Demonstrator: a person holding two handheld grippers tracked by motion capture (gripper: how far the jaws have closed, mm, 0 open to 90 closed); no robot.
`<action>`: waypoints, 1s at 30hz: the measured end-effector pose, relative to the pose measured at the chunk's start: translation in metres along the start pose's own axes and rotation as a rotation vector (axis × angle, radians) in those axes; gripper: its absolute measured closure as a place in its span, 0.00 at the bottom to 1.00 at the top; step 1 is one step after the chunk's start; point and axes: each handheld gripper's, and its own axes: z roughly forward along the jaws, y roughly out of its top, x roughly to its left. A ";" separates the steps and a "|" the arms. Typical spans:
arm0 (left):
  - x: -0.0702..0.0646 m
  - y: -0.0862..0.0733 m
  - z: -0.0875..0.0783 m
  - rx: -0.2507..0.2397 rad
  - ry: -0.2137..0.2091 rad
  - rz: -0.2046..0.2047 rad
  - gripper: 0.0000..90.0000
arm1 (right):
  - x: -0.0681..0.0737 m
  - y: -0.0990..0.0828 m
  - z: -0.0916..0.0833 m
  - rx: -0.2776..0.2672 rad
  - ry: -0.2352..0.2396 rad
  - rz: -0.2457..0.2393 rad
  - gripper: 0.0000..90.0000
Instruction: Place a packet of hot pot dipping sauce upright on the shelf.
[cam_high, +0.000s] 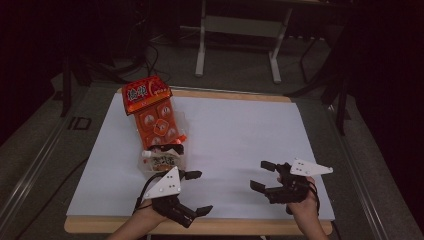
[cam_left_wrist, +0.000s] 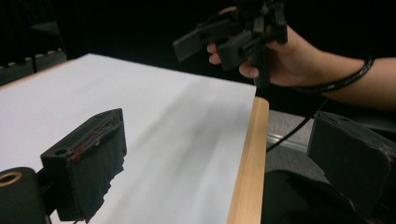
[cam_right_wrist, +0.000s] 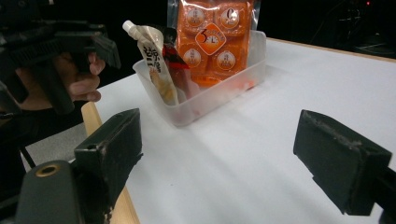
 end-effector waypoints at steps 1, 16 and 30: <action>0.000 -0.004 0.002 0.009 0.003 -0.001 0.06 | -0.001 -0.001 0.001 0.003 -0.004 0.000 0.17; 0.001 -0.031 0.006 0.045 0.005 -0.013 0.06 | -0.004 -0.007 0.001 0.002 -0.019 -0.002 0.17; 0.002 -0.049 0.015 0.087 -0.012 -0.014 0.06 | -0.005 -0.017 0.010 0.029 -0.039 -0.023 0.17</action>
